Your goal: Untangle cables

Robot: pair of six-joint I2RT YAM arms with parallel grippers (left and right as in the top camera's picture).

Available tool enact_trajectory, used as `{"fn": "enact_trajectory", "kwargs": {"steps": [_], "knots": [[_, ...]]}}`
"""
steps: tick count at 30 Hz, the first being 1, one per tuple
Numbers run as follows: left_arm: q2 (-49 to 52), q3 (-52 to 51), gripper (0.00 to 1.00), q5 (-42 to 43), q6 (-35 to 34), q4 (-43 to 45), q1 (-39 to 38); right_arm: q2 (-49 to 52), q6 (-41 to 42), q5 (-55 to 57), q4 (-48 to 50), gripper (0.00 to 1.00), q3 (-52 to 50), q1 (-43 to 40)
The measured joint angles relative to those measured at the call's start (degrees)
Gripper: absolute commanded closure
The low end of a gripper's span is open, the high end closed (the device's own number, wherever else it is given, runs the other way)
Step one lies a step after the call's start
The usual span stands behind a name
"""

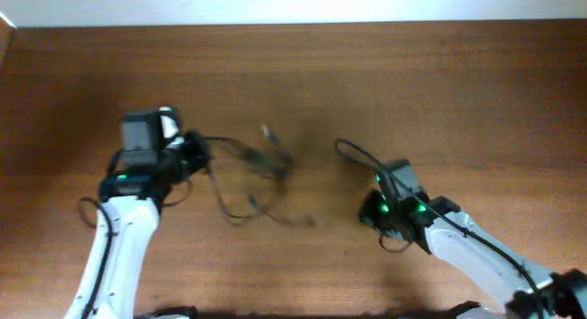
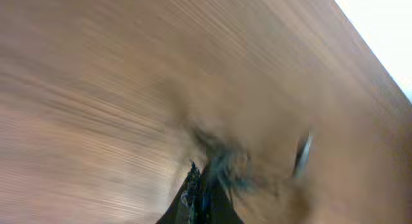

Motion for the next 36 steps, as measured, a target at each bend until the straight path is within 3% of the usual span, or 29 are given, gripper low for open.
{"fn": "enact_trajectory", "kwargs": {"steps": [4, 6, 11, 13, 15, 18, 21, 23, 26, 30, 31, 36], "knots": [[-1.40, 0.39, 1.00, -4.09, 0.00, -5.75, -0.17, -0.11, 0.31, 3.91, 0.79, 0.53, -0.02, 0.02], [-1.38, 0.48, 1.00, -4.90, -0.02, -9.44, -0.26, -0.15, 0.66, 4.79, 0.90, 0.37, 0.09, 0.02], [0.07, 0.50, 1.00, -3.76, 2.16, -10.75, -1.51, -0.20, 1.60, 2.21, 4.52, 0.33, 0.28, 0.07], [2.23, 0.50, 1.00, 0.79, 10.14, -6.80, -5.31, -0.11, -1.40, -1.99, 8.35, 0.30, 0.17, 0.07], [4.42, 0.50, 1.00, 5.05, 19.50, -5.20, -9.05, -0.02, -7.45, -7.58, 12.26, 0.19, -0.04, 0.07], [7.78, 0.48, 1.00, 20.94, 40.24, -4.42, -14.38, 0.00, -20.04, -22.08, 17.94, 0.12, -0.04, 0.07], [7.96, 0.50, 1.00, 27.71, 47.76, -2.67, -15.17, -0.24, -24.46, -31.67, 18.32, 0.12, -0.04, -0.46], [7.96, 0.50, 1.00, 28.98, 49.31, -1.77, -15.17, -1.64, -25.07, -38.03, 18.93, 0.12, -0.04, -1.46], [7.96, 0.50, 1.00, 31.19, 50.71, -1.57, -15.17, -3.72, -19.65, -39.50, 21.42, 0.12, 0.61, -2.25], [7.96, 0.50, 1.00, 35.67, 51.30, -1.55, -15.17, -3.78, -4.46, -29.29, 21.40, 0.11, 0.72, -2.25], [7.96, 0.50, 1.00, 36.74, 51.32, -1.55, -15.17, -3.78, 0.83, -24.85, 21.35, 0.06, 0.72, -2.25], [7.98, 0.50, 1.00, 48.30, 51.34, -1.36, -15.17, -3.78, 11.54, -16.87, 21.35, 0.04, 0.72, -2.23]]}}
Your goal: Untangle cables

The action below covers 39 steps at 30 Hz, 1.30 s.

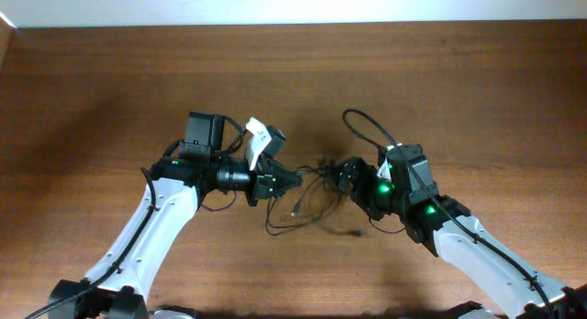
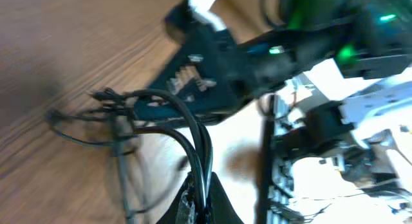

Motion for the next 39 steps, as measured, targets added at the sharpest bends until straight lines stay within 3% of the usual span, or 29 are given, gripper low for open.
{"fn": "enact_trajectory", "kwargs": {"steps": [8, 12, 13, 19, 20, 22, 23, 28, 31, 39], "knots": [[0.09, 0.00, 1.00, 20.63, 0.39, 7.76, -4.09, 0.00, 5.20, 11.02, -1.75, 0.05, 0.02, 1.68], [0.09, -0.02, 1.00, 23.02, 0.37, 9.94, -3.61, 0.00, 2.73, 17.75, -10.67, 0.35, 0.39, 1.73], [0.09, -0.02, 1.00, 23.32, 0.37, 11.52, -2.82, 0.00, 1.29, 19.21, -12.52, 0.48, 0.37, 1.73], [0.07, 0.00, 1.00, 19.21, -1.77, 15.76, 12.28, 0.00, -2.99, 26.05, -24.90, 0.53, 0.66, -3.89], [0.07, 0.00, 1.00, 15.76, -4.46, 15.82, 14.86, 0.02, -3.04, 26.21, -25.86, 0.51, 0.66, -5.79], [0.07, 0.00, 1.00, 10.49, -9.46, 15.37, 17.38, 0.02, -6.19, 23.12, -24.17, 0.31, 0.63, -8.94], [0.09, 0.00, 1.00, 7.58, -12.35, 14.75, 17.53, 0.00, -9.11, 19.58, -22.14, 0.27, 0.61, -9.29], [0.09, 0.00, 1.00, 5.11, -15.74, 15.67, 9.01, 0.13, -20.90, -6.40, -5.55, 0.11, 0.61, -4.24], [0.09, 0.00, 1.00, 8.81, -16.24, 20.15, 4.94, 0.11, -22.12, -10.84, 2.47, 0.05, 0.61, 2.27], [0.09, 0.02, 1.00, 17.46, -16.90, 20.98, 0.66, 0.11, 3.67, 2.43, 14.91, 0.03, 0.55, 9.97]]}}
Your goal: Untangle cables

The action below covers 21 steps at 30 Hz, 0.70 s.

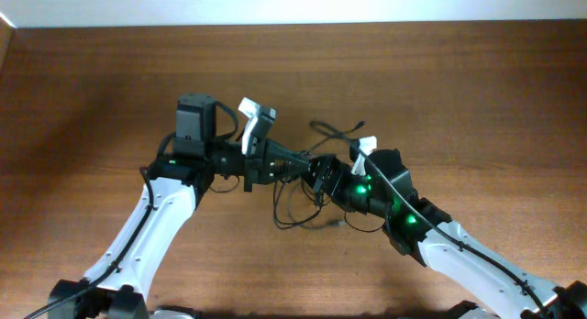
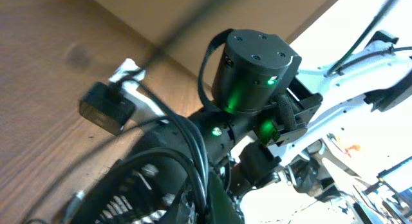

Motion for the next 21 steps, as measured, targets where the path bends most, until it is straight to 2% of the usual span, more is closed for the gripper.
{"fn": "enact_trajectory", "kwargs": {"steps": [3, 5, 8, 10, 13, 15, 21], "knots": [[0.00, -0.02, 1.00, 0.79, -0.02, 0.72, -1.20, 0.00, 5.46, 3.63, 1.55, 0.03, 0.00, 0.02], [0.00, -0.11, 1.00, 2.56, -0.50, 4.26, -1.20, 0.02, 6.73, 4.87, -0.20, 0.03, 0.09, 0.35], [-0.02, -0.04, 1.00, 5.11, -3.19, 9.68, -1.20, 2.95, 7.67, 9.20, -7.15, 0.03, 0.20, 1.42], [-0.02, -0.04, 1.00, 5.27, -5.16, 10.08, -1.20, 5.22, 7.80, 15.96, -11.61, 0.03, 0.17, 1.20], [-2.43, -0.04, 1.00, 5.75, -6.51, 10.10, -0.57, 5.60, 7.78, 23.43, -20.22, 0.03, 0.33, -3.67], [-5.49, -0.04, 1.00, 5.68, -6.84, 10.47, 2.93, 5.62, 7.19, 24.63, -26.10, 0.03, 0.52, -9.90], [-7.54, -0.04, 1.00, 5.46, -7.02, 10.47, 16.04, 5.40, -1.46, 23.71, -30.64, 0.01, 1.16, -20.46]]}}
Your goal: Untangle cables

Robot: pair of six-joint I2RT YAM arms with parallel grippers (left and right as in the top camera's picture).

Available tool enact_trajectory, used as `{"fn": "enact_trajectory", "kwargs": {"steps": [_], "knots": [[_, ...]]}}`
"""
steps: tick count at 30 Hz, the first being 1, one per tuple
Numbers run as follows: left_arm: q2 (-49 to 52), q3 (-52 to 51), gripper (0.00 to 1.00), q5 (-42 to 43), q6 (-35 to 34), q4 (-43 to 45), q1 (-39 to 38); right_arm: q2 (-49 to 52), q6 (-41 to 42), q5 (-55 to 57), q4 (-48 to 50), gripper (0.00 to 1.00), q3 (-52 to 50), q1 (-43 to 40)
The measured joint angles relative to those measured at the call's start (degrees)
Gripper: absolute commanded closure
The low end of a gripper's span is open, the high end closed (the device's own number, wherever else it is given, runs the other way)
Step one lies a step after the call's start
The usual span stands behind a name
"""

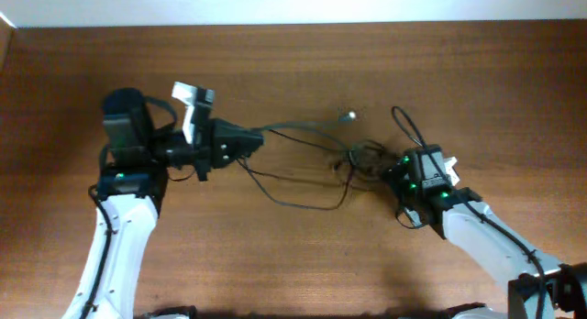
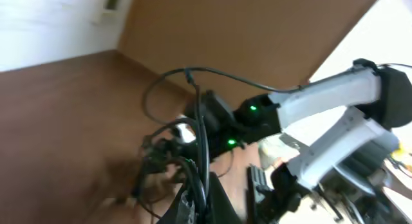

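Observation:
A bundle of thin black cables (image 1: 303, 177) is stretched across the wooden table between my two grippers. My left gripper (image 1: 249, 139) is shut on the cables' left end, and the strands run out of its fingertips (image 2: 198, 199). My right gripper (image 1: 390, 170) is shut on the knotted clump (image 1: 362, 157) at the right. One strand ends in a small plug (image 1: 348, 116), and a loose loop (image 1: 405, 125) rises behind the right gripper. In the left wrist view the tangle (image 2: 161, 150) hangs ahead, with the right arm (image 2: 322, 98) beyond it.
The wooden table (image 1: 303, 62) runs to a pale wall strip at the far edge. The white arms reach in from the lower left and the lower right (image 1: 495, 241).
The grippers were almost touching at the table's middle. Now the left one is further left and the right one further right, and the cables are drawn out into long strands between them.
At first my left gripper held the cables at the left, and the right gripper sat apart with a loop by it. Then both were near the middle, and later nearly touching over the tangle. Now they stand apart with the cables spread between them.

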Motion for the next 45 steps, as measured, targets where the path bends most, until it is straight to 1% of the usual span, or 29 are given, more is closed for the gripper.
{"fn": "enact_trajectory", "kwargs": {"steps": [2, 5, 6, 7, 9, 10, 12, 13, 15, 17, 19, 21, 23, 24, 25, 26, 27, 28, 30, 32, 33, 35, 36, 39, 41, 42, 43, 44, 45], "knots": [[-0.24, 0.11, 1.00, -3.06, -0.31, -2.62, 3.43, -0.17, -0.83, -0.17, -2.05, 0.01, 0.31, -1.79], [-0.59, 0.33, 1.00, -13.29, -1.49, -12.70, 6.99, -0.35, -2.45, -0.70, -3.91, 0.01, 0.50, -4.00], [-0.81, 0.48, 1.00, -19.50, -3.15, -19.15, 7.19, -0.37, -3.19, -0.66, -4.17, 0.01, 0.55, -4.31], [-0.85, 0.28, 1.00, -24.87, -4.87, -22.99, 7.26, -0.39, -3.54, -0.66, -4.31, 0.01, 0.55, -4.44], [-0.87, 0.31, 1.00, -34.67, -8.04, -29.16, 7.28, -0.39, -4.00, -0.55, -4.46, 0.01, 0.55, -4.55], [-0.87, 0.28, 1.00, -39.17, -9.05, -30.67, 7.26, -0.39, -4.31, -0.57, -4.81, 0.01, 0.57, -4.92], [-0.87, 0.28, 1.00, -47.25, -10.29, -31.21, 7.10, -0.44, -4.72, -0.68, -5.73, 0.01, 0.61, -5.97], [-0.87, 0.28, 1.00, -50.49, -10.78, -31.21, 7.10, -0.46, -5.22, -1.11, -7.19, 0.01, 0.85, -8.04], [-0.87, 0.26, 1.00, -55.58, -13.16, -31.93, 6.91, -0.68, -8.57, -3.37, -7.85, 0.01, 0.90, -10.86], [-0.87, 0.26, 1.00, -58.12, -15.87, -32.52, 6.71, -0.87, -11.78, -5.86, -7.41, 0.01, 0.81, -12.04], [-0.72, 0.26, 1.00, -61.16, -17.73, -32.33, 4.72, -1.09, -16.65, -10.21, -3.56, 0.01, 0.11, -13.25], [0.02, 0.28, 1.00, -63.41, -18.73, -32.04, 1.86, -1.95, -23.58, -17.81, 1.31, 0.01, -0.63, -13.86], [1.84, 0.28, 1.00, -64.81, -18.93, -30.95, -3.28, -3.15, -30.03, -26.75, 5.33, 0.01, -0.92, -13.97], [3.06, 0.28, 0.97, -65.11, -18.84, -29.27, -6.08, -3.50, -33.22, -32.35, 7.17, 0.01, -0.92, -13.97], [4.90, 0.31, 0.96, -65.33, -18.67, -27.41, -10.10, -3.69, -36.98, -40.17, 8.48, 0.01, -0.92, -13.94], [5.77, 0.28, 0.97, -65.46, -18.56, -26.25, -12.00, -3.69, -39.12, -45.07, 8.41, 0.01, -0.96, -13.77], [6.62, 0.31, 1.00, -65.46, -18.43, -24.59, -13.66, -3.74, -40.26, -47.47, 8.44, 0.01, -0.96, -13.09], [7.21, 0.31, 1.00, -65.59, -18.45, -23.71, -14.62, -3.74, -40.98, -48.22, 9.07, 0.00, -0.96, -11.54], [8.87, 0.31, 1.00, -65.96, -18.43, -22.86, -16.61, -3.74, -41.11, -46.34, 11.80, 0.00, -0.98, -5.01], [10.36, 0.33, 1.00, -66.97, -18.40, -23.17, -17.07, -3.72, -40.61, -38.36, 14.19, 0.00, -1.01, 1.18], [11.28, 0.35, 1.00, -67.56, -18.43, -23.87, -17.07, -3.34, -40.48, -31.56, 15.76, 0.00, -1.01, 4.72], [12.50, 0.39, 1.00, -71.32, -18.45, -27.30, -17.07, -1.36, -40.44, -22.99, 18.27, 0.00, -1.07, 9.20], [12.63, 0.37, 1.00, -74.62, -18.43, -29.40, -17.07, 0.70, -40.39, -18.95, 21.46, 0.00, -1.05, 10.64], [12.66, 0.39, 1.00, -79.45, -18.40, -30.47, -17.07, 5.99, -40.44, -14.34, 29.27, 0.00, -1.09, 12.04], [12.66, 0.39, 0.97, -80.54, -18.43, -30.49, -17.07, 10.75, -40.41, -13.29, 34.82, 0.08, -0.90, 12.74], [12.66, 0.39, 0.96, -80.91, -18.43, -30.45, -17.07, 13.31, -40.50, -12.79, 36.46, 0.18, -0.87, 13.22], [12.66, 0.39, 1.00, -81.09, -18.40, -30.47, -17.07, 14.53, -40.39, -12.00, 37.99, 0.33, -0.98, 13.62], [12.66, 0.39, 1.00, -81.37, -18.45, -30.47, -17.07, 16.06, -40.57, -11.47, 39.82, 0.67, -0.72, 13.99], [12.66, 0.39, 1.00, -81.61, -18.40, -30.49, -17.07, 16.83, -40.74, -10.86, 40.15, 0.89, -0.44, 14.27]]}}
